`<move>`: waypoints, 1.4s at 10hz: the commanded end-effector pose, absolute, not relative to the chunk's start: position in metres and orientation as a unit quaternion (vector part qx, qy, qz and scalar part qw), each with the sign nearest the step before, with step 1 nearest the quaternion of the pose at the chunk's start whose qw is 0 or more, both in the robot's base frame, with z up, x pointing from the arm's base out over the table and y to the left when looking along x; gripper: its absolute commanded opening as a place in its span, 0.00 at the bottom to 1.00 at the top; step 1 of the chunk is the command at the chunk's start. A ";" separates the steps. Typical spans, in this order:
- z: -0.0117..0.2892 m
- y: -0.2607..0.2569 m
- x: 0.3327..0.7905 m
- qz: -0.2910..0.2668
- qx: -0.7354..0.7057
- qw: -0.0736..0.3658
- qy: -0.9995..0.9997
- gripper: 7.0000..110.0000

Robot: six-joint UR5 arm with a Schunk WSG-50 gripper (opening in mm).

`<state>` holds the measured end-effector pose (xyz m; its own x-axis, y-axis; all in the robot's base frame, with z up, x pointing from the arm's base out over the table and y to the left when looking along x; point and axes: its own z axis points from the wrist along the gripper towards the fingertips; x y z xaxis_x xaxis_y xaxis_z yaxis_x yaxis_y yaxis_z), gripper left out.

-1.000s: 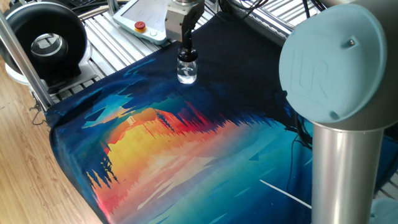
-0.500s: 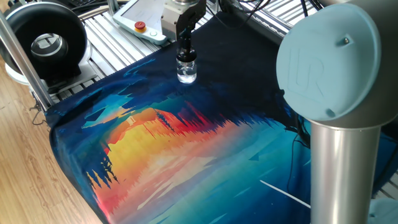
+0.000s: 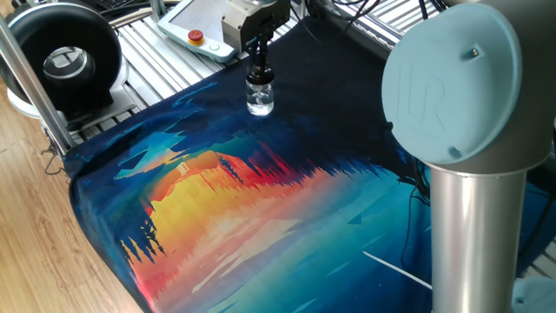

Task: Screw the lid onto the jar

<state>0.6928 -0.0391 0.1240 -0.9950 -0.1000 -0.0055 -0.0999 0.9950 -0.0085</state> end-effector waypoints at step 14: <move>0.119 -0.027 0.678 -0.015 -0.239 -0.008 0.971 0.36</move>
